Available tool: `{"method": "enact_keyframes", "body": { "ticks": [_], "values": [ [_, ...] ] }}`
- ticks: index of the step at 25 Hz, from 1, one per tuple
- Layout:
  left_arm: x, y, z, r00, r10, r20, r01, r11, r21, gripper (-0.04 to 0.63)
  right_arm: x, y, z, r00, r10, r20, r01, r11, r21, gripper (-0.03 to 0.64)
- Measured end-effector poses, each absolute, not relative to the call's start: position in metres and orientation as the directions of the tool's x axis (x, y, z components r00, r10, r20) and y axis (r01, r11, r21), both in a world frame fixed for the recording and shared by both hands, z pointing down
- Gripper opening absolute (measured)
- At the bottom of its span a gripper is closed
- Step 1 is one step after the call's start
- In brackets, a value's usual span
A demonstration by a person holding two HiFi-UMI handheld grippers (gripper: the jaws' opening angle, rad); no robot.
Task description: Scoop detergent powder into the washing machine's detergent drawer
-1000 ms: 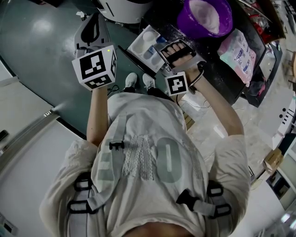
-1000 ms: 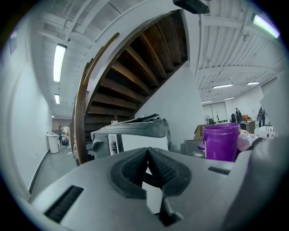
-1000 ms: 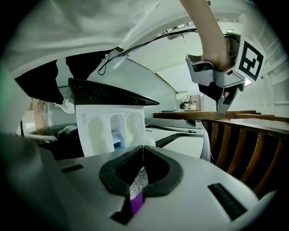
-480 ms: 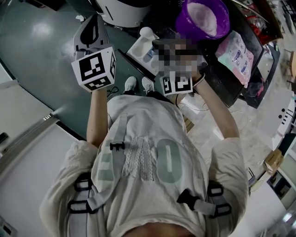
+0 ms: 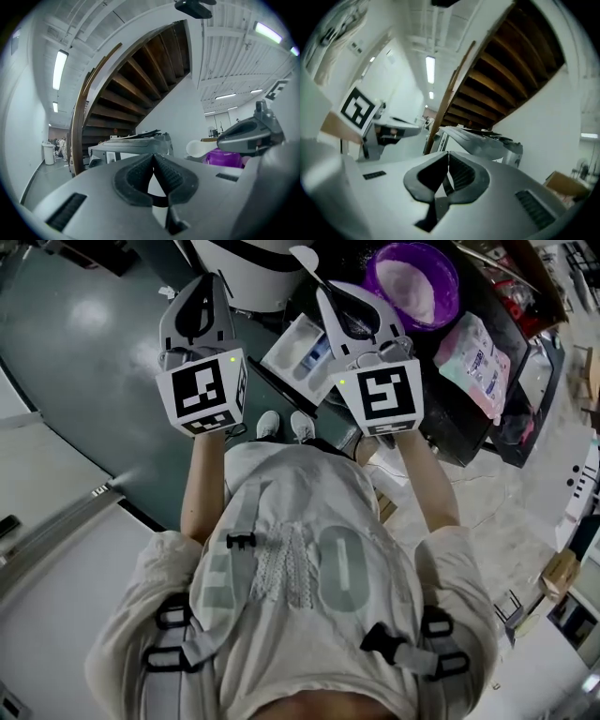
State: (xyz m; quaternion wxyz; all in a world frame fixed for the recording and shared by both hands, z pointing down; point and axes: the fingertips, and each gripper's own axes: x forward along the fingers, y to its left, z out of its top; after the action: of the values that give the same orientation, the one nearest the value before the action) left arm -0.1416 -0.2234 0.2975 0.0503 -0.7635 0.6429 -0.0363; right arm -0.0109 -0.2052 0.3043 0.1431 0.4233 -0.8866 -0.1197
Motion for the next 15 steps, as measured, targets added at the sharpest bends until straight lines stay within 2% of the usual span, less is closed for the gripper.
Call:
{"method": "enact_keyframes", "body": {
  "ticks": [3,5,10,15],
  "values": [
    [-0.131,-0.221,0.297,0.205,-0.979,-0.012,-0.973,-0.202,-0.11,0.02,-0.001,-0.208,0.287,-0.568,-0.82,0.069,-0.807,0.572,0.147,0.011],
    [-0.124,-0.218,0.297,0.222,-0.975,-0.011,-0.969,-0.22,-0.112,0.021,0.005,-0.208,0.283,-0.527,-0.849,0.036,-0.845,0.528,0.086,0.011],
    [-0.107,-0.213,0.287,0.273,-0.961,-0.046,-0.956,-0.266,-0.125,0.021,0.018,-0.203,0.282,-0.425,-0.905,0.0,-0.904,0.425,0.04,0.011],
    [-0.096,-0.207,0.289,0.302,-0.952,-0.038,-0.949,-0.297,-0.105,0.021,0.029,-0.197,0.295,-0.37,-0.929,0.022,-0.929,0.369,-0.019,0.011]
  ]
}}
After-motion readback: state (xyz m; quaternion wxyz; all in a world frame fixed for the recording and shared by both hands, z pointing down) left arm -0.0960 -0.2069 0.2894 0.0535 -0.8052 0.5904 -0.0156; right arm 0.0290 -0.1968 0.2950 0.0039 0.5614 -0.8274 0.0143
